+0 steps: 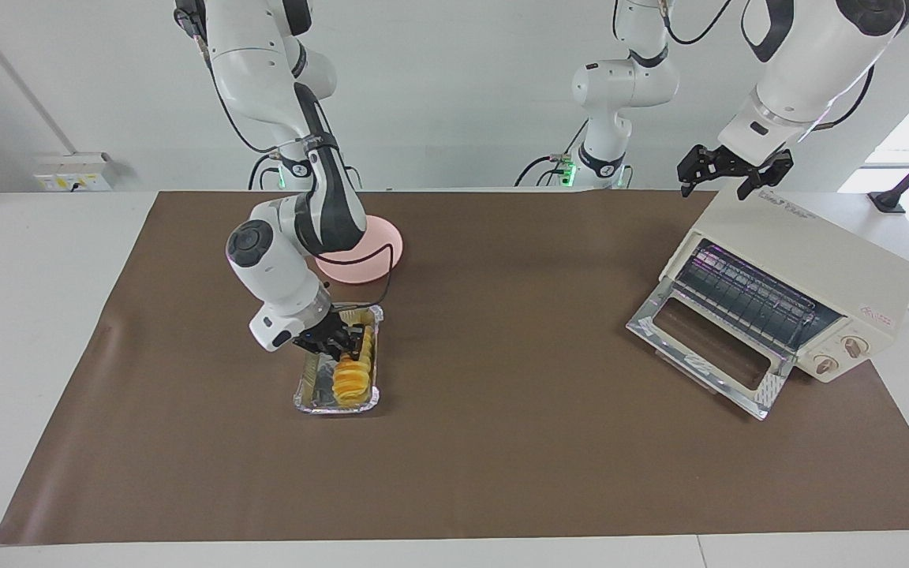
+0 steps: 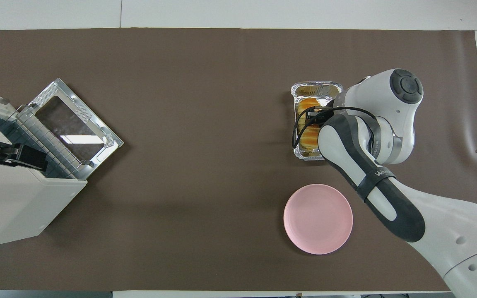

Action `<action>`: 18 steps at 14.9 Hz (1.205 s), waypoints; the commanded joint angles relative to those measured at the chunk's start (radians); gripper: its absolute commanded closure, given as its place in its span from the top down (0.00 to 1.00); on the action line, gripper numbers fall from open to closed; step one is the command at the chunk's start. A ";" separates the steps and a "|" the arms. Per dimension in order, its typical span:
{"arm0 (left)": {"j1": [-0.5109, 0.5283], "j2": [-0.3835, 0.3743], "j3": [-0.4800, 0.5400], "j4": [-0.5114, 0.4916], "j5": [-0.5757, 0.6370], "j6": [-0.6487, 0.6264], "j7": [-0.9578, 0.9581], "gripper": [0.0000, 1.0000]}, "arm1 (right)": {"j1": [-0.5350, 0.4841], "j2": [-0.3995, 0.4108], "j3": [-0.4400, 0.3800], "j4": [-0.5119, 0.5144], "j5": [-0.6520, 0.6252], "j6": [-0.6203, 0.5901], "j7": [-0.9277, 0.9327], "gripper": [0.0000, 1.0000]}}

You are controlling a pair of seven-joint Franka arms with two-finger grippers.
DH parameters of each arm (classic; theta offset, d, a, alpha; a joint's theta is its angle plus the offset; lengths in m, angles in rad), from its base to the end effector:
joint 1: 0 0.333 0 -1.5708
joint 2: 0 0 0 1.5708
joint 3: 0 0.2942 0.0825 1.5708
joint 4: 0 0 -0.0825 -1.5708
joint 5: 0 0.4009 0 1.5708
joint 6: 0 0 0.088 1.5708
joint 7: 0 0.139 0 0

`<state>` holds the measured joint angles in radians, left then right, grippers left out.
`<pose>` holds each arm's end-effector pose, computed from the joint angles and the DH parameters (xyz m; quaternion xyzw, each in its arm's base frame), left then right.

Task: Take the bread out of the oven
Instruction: 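Lower the right gripper into the tray and grasp the bread rolls, then lift the bread rolls with the right gripper and move them onto the plate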

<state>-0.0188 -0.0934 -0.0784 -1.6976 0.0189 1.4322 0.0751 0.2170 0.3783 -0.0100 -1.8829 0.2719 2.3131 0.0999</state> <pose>0.5188 -0.0492 0.5506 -0.9926 0.0847 0.0859 0.0140 0.6269 0.1436 0.2512 -0.9940 0.0354 -0.0102 0.1032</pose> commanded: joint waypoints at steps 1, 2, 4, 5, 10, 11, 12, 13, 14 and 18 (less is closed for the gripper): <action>0.003 -0.016 0.002 -0.002 -0.007 -0.016 -0.003 1.00 | -0.005 -0.016 -0.002 0.052 -0.040 -0.084 0.012 0.00; 0.003 -0.016 0.002 -0.002 -0.007 -0.016 -0.003 1.00 | -0.008 -0.021 -0.004 0.095 -0.042 -0.154 0.015 0.00; 0.003 -0.016 0.002 -0.002 -0.007 -0.016 -0.003 1.00 | -0.007 -0.057 -0.005 0.134 -0.042 -0.250 0.024 0.00; 0.003 -0.016 0.002 -0.002 -0.007 -0.016 -0.003 1.00 | -0.008 -0.082 -0.007 0.136 -0.042 -0.282 0.036 0.00; 0.003 -0.016 0.002 -0.002 -0.007 -0.016 -0.003 1.00 | -0.001 -0.287 -0.001 -0.020 -0.045 -0.460 0.113 0.00; 0.003 -0.016 0.002 -0.002 -0.007 -0.016 -0.003 1.00 | 0.001 -0.330 -0.001 -0.092 -0.045 -0.474 0.112 0.00; 0.003 -0.016 0.002 -0.002 -0.007 -0.016 -0.003 1.00 | 0.005 -0.378 0.001 -0.175 -0.045 -0.466 0.109 0.00; 0.003 -0.016 0.002 -0.002 -0.007 -0.016 -0.003 1.00 | 0.033 -0.419 0.001 -0.252 -0.045 -0.446 0.106 0.00; 0.003 -0.016 0.002 -0.002 -0.007 -0.016 -0.003 1.00 | 0.054 -0.461 0.001 -0.330 -0.045 -0.410 0.106 0.00; 0.003 -0.016 0.002 -0.002 -0.007 -0.016 -0.003 1.00 | 0.114 -0.577 0.002 -0.559 -0.054 -0.276 0.115 0.00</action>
<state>-0.0188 -0.0934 -0.0784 -1.6976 0.0189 1.4322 0.0751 0.3069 -0.0977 -0.0082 -2.2987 0.2372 1.9599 0.1936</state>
